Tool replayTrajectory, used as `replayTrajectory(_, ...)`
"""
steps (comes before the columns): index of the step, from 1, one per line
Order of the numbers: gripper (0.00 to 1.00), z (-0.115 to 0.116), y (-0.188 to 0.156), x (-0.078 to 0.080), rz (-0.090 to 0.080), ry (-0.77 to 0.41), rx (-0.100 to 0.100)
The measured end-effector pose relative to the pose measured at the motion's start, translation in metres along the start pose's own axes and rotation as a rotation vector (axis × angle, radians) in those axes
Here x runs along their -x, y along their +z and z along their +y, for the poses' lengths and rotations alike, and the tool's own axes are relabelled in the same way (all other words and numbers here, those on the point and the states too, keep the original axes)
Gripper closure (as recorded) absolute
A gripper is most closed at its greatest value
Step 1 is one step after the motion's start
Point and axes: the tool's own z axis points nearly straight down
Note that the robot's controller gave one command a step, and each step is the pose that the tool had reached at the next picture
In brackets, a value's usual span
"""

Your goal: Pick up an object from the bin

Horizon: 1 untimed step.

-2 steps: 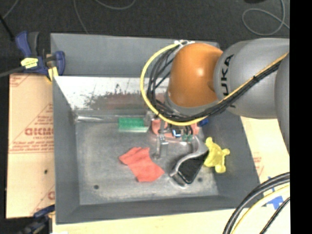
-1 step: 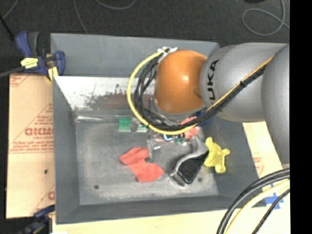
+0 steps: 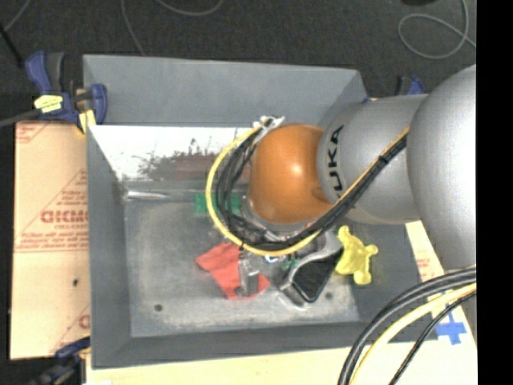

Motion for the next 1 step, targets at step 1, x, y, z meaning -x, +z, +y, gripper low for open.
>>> replayTrajectory(1,1.00,-0.0039,0.0219,0.0008,-0.001,0.091,-0.001)
